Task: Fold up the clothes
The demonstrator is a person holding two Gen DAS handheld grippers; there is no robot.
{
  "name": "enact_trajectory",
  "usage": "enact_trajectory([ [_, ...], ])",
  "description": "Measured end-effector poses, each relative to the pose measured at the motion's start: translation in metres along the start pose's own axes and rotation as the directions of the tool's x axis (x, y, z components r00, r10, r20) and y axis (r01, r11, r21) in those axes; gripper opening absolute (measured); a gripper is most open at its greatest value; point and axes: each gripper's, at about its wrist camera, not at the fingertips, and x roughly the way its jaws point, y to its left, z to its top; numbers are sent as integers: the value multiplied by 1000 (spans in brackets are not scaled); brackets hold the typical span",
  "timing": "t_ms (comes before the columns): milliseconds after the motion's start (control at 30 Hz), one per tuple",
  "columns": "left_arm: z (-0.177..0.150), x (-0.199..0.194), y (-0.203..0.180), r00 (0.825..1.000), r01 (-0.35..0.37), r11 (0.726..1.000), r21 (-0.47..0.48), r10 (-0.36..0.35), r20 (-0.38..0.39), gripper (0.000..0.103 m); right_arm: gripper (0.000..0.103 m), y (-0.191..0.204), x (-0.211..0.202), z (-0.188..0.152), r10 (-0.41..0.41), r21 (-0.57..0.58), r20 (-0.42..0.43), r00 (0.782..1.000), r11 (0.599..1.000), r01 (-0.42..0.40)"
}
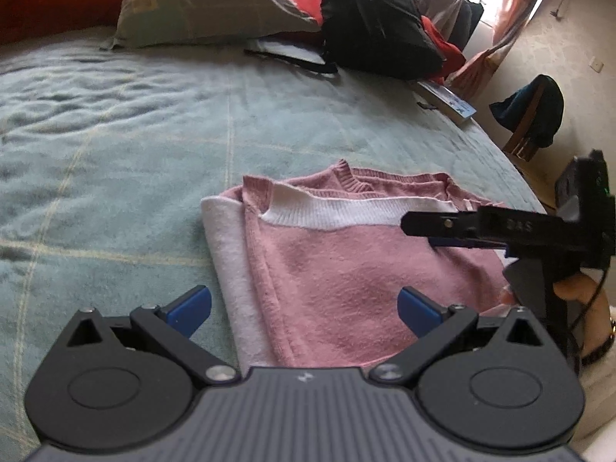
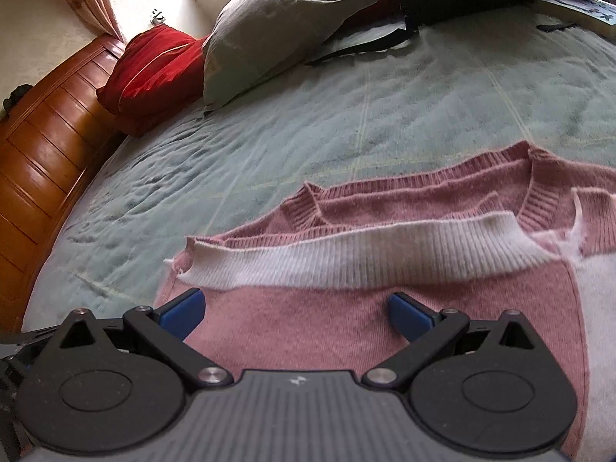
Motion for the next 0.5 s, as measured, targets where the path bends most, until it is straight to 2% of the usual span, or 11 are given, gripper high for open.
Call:
enact_trajectory([
  [233, -1, -6, -2, 1000, -6, 1000, 3, 6, 10, 102, 103, 3, 0, 6, -14, -5, 10, 1000, 1000, 14],
  [500, -7, -16, -3, 1000, -11, 1000, -9, 11, 26, 102, 103, 16, -29, -17, -37, -39, 26, 999, 999, 38],
])
